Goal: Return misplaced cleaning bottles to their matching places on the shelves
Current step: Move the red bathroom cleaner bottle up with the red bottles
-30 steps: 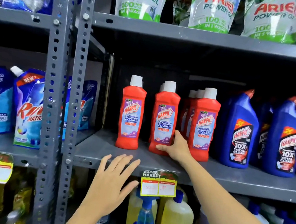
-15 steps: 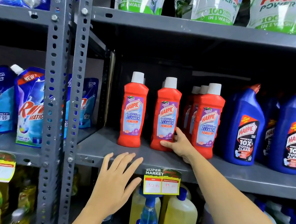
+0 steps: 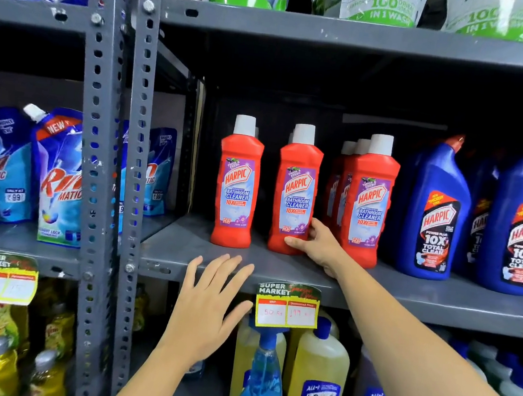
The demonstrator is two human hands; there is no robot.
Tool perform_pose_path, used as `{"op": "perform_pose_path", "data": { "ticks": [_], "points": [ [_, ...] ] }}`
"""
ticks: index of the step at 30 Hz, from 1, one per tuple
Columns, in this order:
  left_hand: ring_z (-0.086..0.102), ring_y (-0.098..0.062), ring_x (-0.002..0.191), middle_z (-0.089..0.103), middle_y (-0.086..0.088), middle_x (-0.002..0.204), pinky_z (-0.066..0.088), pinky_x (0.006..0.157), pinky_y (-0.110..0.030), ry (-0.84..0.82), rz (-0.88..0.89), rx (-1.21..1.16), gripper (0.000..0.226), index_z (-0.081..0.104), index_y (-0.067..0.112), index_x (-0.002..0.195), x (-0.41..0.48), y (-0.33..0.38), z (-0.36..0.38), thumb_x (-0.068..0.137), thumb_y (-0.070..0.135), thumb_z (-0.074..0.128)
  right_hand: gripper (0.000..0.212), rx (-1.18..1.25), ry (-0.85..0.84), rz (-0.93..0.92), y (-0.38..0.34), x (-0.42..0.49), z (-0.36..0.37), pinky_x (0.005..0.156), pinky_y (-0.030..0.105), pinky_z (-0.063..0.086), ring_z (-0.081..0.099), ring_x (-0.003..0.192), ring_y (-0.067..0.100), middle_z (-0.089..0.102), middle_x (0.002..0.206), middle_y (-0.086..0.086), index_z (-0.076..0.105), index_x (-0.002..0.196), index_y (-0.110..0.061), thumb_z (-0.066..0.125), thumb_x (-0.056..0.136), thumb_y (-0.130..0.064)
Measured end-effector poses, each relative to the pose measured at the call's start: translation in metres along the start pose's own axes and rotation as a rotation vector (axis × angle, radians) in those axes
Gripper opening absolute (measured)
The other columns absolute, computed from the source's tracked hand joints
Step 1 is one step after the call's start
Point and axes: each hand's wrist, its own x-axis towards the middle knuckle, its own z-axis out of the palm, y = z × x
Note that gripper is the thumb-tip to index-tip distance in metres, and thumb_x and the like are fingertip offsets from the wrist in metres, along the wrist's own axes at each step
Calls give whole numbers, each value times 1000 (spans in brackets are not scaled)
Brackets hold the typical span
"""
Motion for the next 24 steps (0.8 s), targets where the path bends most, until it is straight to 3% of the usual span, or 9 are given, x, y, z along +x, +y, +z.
{"op": "perform_pose_path", "data": {
  "ticks": [3,5,9,12,16,20,24],
  "points": [
    [23,-20,145,33,-3,155,14,116,-51,3,40,32,57,27,24,150,0,-4,1,100,50,29,60,-10,84,8,-3,-4,-1,101,39,49,63,111,22,65,122,13,56,126,-10,83,76,-27],
    [13,-20,148,21,-4,160,11,117,-51,-8,62,68,59,19,23,152,-2,-6,0,100,50,28,55,-94,245,-40,-9,-12,-1,96,40,51,65,103,21,68,113,11,61,121,-8,82,76,-32],
    [5,-22,149,10,-8,162,5,119,-50,-44,65,102,61,12,18,153,-17,-10,5,101,47,27,16,-198,719,-406,-30,-43,1,69,32,52,55,60,0,61,69,-6,65,92,-13,67,86,-27],
    [5,-24,149,8,-9,162,7,119,-50,-80,35,79,62,11,16,153,-50,-16,17,101,46,28,5,-25,924,-643,-25,-83,11,59,15,42,52,56,-1,53,64,-17,62,84,-16,61,87,-20],
    [4,-22,149,8,-7,163,9,119,-48,-214,-73,55,63,13,16,153,-107,-20,43,100,49,24,3,71,830,-684,38,-146,32,62,10,40,51,64,-6,59,72,-21,59,89,-16,58,90,-14],
    [-1,-18,149,8,-3,162,8,117,-46,-448,-158,24,64,13,17,153,-167,-17,74,100,53,16,2,-84,608,-379,127,-187,64,59,23,43,54,63,1,59,72,-13,58,86,-32,58,84,-33],
    [1,-22,148,5,0,160,-7,117,-38,-605,-197,-26,71,17,19,152,-208,-13,105,95,60,5,49,-309,293,-31,186,-198,85,78,32,49,55,93,8,54,109,-7,53,123,-22,69,81,-42]
  ]
}}
